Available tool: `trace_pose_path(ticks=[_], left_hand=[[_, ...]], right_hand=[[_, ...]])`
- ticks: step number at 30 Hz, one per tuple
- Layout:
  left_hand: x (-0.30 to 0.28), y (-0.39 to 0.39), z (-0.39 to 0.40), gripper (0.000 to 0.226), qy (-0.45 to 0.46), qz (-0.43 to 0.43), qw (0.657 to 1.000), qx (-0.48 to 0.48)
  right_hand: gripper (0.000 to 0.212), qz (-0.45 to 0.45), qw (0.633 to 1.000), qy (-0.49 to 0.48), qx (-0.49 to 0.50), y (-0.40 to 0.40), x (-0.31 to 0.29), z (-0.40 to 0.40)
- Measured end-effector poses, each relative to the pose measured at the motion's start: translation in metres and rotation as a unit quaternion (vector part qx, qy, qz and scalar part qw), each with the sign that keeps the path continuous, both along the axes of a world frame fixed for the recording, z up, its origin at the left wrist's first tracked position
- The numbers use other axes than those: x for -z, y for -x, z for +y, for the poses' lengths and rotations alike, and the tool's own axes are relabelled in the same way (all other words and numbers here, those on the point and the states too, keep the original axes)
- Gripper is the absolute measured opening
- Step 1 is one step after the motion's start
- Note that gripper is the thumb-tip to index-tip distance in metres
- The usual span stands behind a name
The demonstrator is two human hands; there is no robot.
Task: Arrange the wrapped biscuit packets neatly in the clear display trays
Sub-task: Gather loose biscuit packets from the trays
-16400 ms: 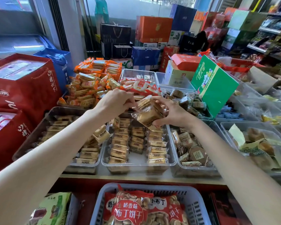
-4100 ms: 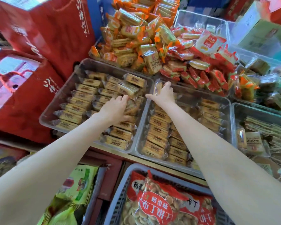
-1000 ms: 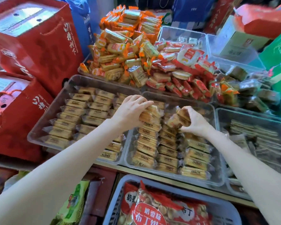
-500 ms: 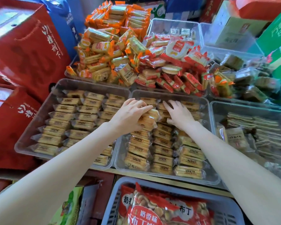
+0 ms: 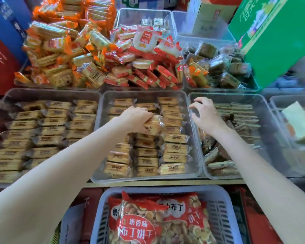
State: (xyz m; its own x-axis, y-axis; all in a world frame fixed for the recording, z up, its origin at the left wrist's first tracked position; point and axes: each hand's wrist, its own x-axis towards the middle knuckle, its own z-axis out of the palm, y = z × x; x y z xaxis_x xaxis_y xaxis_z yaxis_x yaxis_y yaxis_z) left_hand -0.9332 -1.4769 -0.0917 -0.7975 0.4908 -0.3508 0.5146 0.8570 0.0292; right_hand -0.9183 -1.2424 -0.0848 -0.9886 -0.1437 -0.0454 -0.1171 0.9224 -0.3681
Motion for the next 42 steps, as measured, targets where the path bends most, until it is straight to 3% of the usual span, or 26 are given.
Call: trace_pose_path(ticks=[3,5,7,9,11,16,18,20,22,25,31,34,37,40,42], left_hand=[[-0.009,0.014,-0.01,0.071,0.008,-0.122,0.989,-0.08],[-0.012,0.02,-0.013,0.072,0.056,-0.153,0.983,-0.088],[-0.007,0.015,-0.005,0.062,0.083,-0.112,0.987,-0.08],[0.006,0.005,0.008,0.052,0.099,-0.026,0.994,-0.048],[0.019,-0.002,0.016,0.053,0.085,0.034,0.995,-0.039],[0.015,0.0,0.014,0.073,-0.01,-0.038,0.996,-0.083],[0.014,0.0,0.016,0.074,0.015,-0.049,0.996,-0.071],[0.016,-0.003,0.021,0.073,0.06,-0.007,0.997,-0.038],[0.021,-0.008,0.024,0.072,0.092,0.028,0.995,-0.016],[0.022,-0.012,0.027,0.074,0.103,-0.004,0.994,-0.024],[0.025,-0.009,0.032,0.078,0.15,-0.032,0.987,-0.04],[0.033,-0.015,0.022,0.08,0.131,-0.028,0.989,-0.062],[0.035,-0.024,0.01,0.081,0.11,0.015,0.993,-0.038],[0.026,-0.031,-0.003,0.068,0.059,0.059,0.996,-0.011],[0.021,-0.033,-0.011,0.052,0.021,0.084,0.996,-0.021]], right_hand=[[0.028,0.009,0.997,0.023,0.07,-0.002,-0.006,0.02],[0.031,-0.005,0.989,0.013,0.146,-0.002,-0.006,0.039],[0.046,-0.094,0.975,-0.003,0.199,-0.007,-0.006,0.052],[0.074,-0.219,0.959,0.02,0.18,-0.015,-0.002,0.054],[0.089,-0.259,0.953,0.044,0.149,-0.021,0.004,0.047],[0.08,-0.277,0.946,0.056,0.157,-0.015,0.011,0.05],[0.073,-0.273,0.948,0.036,0.161,-0.011,0.014,0.056],[0.067,-0.279,0.947,0.03,0.156,-0.01,0.017,0.057],[0.054,-0.252,0.952,0.045,0.166,-0.011,0.023,0.058],[0.041,-0.151,0.957,0.04,0.246,-0.015,0.031,0.065],[0.059,-0.167,0.955,0.03,0.242,-0.018,0.047,0.063],[0.051,-0.134,0.955,0.063,0.258,-0.015,0.046,0.064],[0.057,-0.05,0.957,0.097,0.269,-0.016,0.031,0.059],[0.069,0.037,0.949,0.233,0.209,-0.016,0.0,0.038],[0.074,-0.006,0.933,0.336,0.131,-0.015,-0.017,0.013]])
